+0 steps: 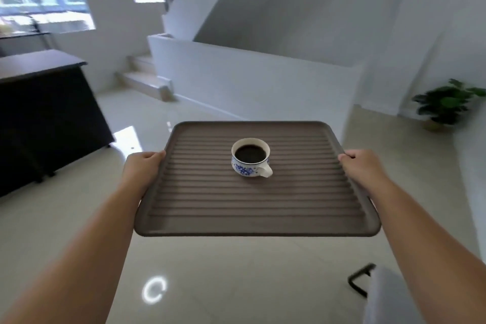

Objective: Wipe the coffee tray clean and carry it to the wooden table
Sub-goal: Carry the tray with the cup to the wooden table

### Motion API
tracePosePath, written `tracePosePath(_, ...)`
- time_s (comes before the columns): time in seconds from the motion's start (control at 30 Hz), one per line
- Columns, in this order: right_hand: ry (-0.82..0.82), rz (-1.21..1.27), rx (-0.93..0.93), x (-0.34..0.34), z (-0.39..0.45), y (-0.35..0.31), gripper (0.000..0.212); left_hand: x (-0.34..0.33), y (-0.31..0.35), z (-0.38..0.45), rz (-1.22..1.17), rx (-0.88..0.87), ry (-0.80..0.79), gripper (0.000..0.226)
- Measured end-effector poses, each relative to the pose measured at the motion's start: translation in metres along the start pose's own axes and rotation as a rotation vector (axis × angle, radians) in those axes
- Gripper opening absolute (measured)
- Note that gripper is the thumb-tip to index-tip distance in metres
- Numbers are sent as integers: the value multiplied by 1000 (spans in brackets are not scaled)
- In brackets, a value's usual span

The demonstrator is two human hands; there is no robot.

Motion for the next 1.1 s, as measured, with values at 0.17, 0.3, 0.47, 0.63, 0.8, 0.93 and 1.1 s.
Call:
tracePosePath(0.17,-169,160,139,-77,44,-92,21,91,-28,14,-60,36,169,19)
tracePosePath(0.3,-276,169,226,-138,77,-164,23,154,-52,35,-105,73,299,18)
tracePosePath(0.47,-373,221,293,-207,115,-244,29,223,-74,67,-117,128,414,26)
tracePosePath(0.63,-482,215,325,-273,149,-314,31,280,-91,100,-122,168,501,26)
tracePosePath(0.8,-557,222,376,-334,192,-385,29,327,-107,150,-106,201,579,26)
tracePosePath(0.93,-593,231,431,-380,243,-442,28,356,-120,209,-137,222,641,29)
tracePosePath(1.1,-655,198,491,-436,329,-517,30,381,-125,295,-168,268,706,26)
Point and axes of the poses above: each hand's wrist, its own z-axis towards the middle knuckle, its own x-axis out of the back of the hand, y = z × x, the point moved 3 cm from there along z, towards the middle knuckle, and after that the axes turned 11 degrees about -y, right-handed, at the moved point
